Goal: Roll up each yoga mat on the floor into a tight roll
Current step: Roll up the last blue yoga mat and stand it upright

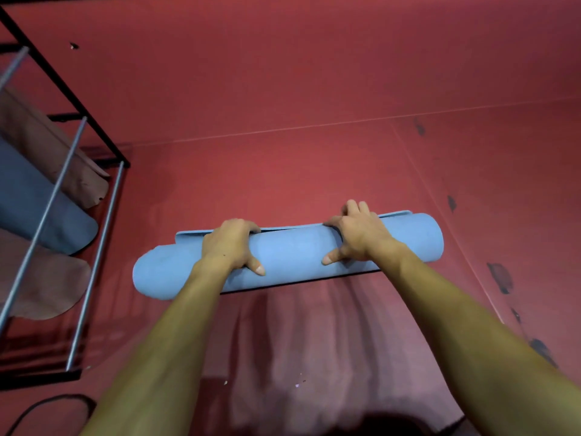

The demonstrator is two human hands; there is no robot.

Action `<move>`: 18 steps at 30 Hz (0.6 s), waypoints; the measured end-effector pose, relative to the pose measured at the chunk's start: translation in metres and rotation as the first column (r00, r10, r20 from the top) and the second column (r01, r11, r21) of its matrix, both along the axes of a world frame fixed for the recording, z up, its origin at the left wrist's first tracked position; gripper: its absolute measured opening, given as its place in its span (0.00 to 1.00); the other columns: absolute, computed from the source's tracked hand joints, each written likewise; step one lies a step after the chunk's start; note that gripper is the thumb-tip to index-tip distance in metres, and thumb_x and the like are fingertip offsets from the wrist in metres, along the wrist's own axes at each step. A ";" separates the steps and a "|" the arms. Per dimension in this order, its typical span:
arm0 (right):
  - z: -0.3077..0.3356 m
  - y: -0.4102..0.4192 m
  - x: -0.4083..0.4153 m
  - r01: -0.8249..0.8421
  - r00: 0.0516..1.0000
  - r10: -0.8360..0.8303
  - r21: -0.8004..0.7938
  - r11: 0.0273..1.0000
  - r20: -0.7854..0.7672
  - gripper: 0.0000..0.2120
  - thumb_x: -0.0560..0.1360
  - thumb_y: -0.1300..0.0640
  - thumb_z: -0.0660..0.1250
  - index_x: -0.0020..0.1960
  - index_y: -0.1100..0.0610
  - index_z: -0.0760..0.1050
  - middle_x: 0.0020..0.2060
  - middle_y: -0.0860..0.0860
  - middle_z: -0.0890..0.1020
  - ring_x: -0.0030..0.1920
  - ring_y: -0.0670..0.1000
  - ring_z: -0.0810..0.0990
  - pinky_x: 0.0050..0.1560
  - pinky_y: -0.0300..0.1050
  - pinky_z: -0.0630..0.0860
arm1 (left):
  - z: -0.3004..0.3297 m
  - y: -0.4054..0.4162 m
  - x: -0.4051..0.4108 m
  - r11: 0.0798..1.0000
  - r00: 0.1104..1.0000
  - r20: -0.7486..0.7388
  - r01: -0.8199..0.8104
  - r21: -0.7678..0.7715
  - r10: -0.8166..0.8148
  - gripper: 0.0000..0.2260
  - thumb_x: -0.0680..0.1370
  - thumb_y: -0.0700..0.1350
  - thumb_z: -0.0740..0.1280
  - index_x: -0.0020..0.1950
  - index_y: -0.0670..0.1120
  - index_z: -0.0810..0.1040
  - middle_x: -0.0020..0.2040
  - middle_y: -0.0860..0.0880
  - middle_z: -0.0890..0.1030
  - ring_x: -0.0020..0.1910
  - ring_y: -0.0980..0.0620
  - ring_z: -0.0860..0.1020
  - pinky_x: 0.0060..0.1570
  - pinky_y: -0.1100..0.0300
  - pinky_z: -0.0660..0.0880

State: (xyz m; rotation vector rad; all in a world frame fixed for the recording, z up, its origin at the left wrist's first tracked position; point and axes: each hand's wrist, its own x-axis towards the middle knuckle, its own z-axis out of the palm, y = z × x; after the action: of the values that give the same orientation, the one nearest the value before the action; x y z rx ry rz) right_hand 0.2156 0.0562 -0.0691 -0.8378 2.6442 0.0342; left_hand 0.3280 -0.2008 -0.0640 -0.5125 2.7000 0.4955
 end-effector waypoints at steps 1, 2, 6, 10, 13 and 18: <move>0.000 0.000 -0.002 0.019 1.000 -0.019 -0.031 0.999 -0.005 0.46 0.63 0.26 0.76 0.75 0.45 0.71 0.61 0.54 0.70 0.62 0.59 0.68 0.62 0.57 0.74 | -0.003 0.000 0.002 0.999 0.996 -0.080 -0.043 0.000 0.043 0.41 0.53 0.57 0.88 0.64 0.58 0.80 0.59 0.51 0.80 0.61 0.44 0.79 0.52 0.49 0.78; 0.000 -0.001 -0.004 0.034 0.999 -0.033 -0.062 0.998 0.011 0.43 0.66 0.29 0.75 0.75 0.46 0.71 0.61 0.54 0.70 0.63 0.60 0.68 0.63 0.57 0.74 | -0.005 0.000 0.003 0.996 0.984 -0.149 -0.093 0.011 0.094 0.37 0.55 0.56 0.87 0.62 0.57 0.81 0.58 0.51 0.80 0.61 0.44 0.79 0.53 0.48 0.78; -0.004 -0.012 -0.015 0.049 0.998 -0.045 -0.081 0.995 0.044 0.31 0.78 0.37 0.68 0.76 0.49 0.69 0.66 0.55 0.73 0.65 0.62 0.72 0.67 0.56 0.70 | -0.013 -0.002 0.004 0.977 0.945 -0.256 -0.212 -0.001 0.205 0.24 0.69 0.60 0.80 0.64 0.61 0.82 0.61 0.53 0.83 0.66 0.45 0.76 0.62 0.48 0.72; -0.011 -0.029 -0.010 0.000 1.000 0.001 -0.073 0.997 0.017 0.34 0.76 0.38 0.61 0.80 0.46 0.64 0.74 0.54 0.68 0.70 0.62 0.66 0.74 0.64 0.61 | -0.026 -0.003 0.012 0.952 0.946 -0.268 -0.236 -0.193 0.180 0.22 0.76 0.69 0.67 0.70 0.68 0.75 0.67 0.52 0.75 0.68 0.46 0.68 0.70 0.43 0.62; -0.018 -0.050 0.009 -0.097 0.995 0.100 -0.093 0.991 0.028 0.50 0.68 0.31 0.69 0.83 0.46 0.54 0.78 0.53 0.62 0.78 0.59 0.58 0.77 0.74 0.47 | -0.037 -0.009 0.013 0.959 0.925 -0.346 -0.229 -0.170 0.159 0.26 0.79 0.68 0.63 0.73 0.58 0.75 0.69 0.53 0.77 0.71 0.47 0.70 0.74 0.43 0.60; -0.037 -0.069 0.014 -0.103 0.987 0.096 -0.046 0.994 -0.127 0.61 0.58 0.31 0.79 0.82 0.45 0.52 0.75 0.50 0.65 0.76 0.57 0.62 0.76 0.77 0.47 | -0.053 -0.018 0.023 0.961 0.834 -0.493 -0.275 0.021 0.249 0.26 0.79 0.65 0.67 0.72 0.52 0.76 0.75 0.50 0.74 0.80 0.46 0.63 0.80 0.41 0.49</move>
State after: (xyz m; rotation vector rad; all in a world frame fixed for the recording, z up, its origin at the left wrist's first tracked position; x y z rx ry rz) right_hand 0.2298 -0.0126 -0.1060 -1.0158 2.7273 0.0452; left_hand 0.3513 -0.2190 -0.1174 -0.8868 3.1504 0.7160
